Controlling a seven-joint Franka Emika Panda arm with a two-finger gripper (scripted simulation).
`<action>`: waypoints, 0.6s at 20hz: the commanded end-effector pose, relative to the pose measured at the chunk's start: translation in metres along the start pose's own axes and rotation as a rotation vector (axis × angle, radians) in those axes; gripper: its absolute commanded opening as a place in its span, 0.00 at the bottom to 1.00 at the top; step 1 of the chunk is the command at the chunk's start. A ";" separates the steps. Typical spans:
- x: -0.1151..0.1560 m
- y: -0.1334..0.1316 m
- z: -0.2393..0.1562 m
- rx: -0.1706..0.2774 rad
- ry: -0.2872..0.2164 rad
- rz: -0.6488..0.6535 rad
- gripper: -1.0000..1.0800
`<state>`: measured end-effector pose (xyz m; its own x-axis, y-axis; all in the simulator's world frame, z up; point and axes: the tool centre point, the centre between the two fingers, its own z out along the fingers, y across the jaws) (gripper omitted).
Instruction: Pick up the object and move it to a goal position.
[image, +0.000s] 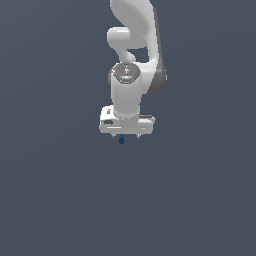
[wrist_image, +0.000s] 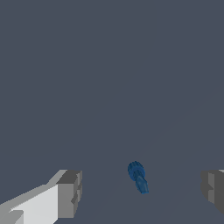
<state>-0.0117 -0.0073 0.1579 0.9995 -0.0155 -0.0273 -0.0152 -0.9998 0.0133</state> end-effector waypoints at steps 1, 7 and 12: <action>0.000 0.000 0.000 0.000 0.000 0.000 0.96; 0.002 0.012 -0.007 -0.014 0.004 -0.010 0.96; 0.003 0.017 -0.011 -0.020 0.005 -0.010 0.96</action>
<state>-0.0085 -0.0239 0.1687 0.9997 -0.0063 -0.0219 -0.0056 -0.9995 0.0318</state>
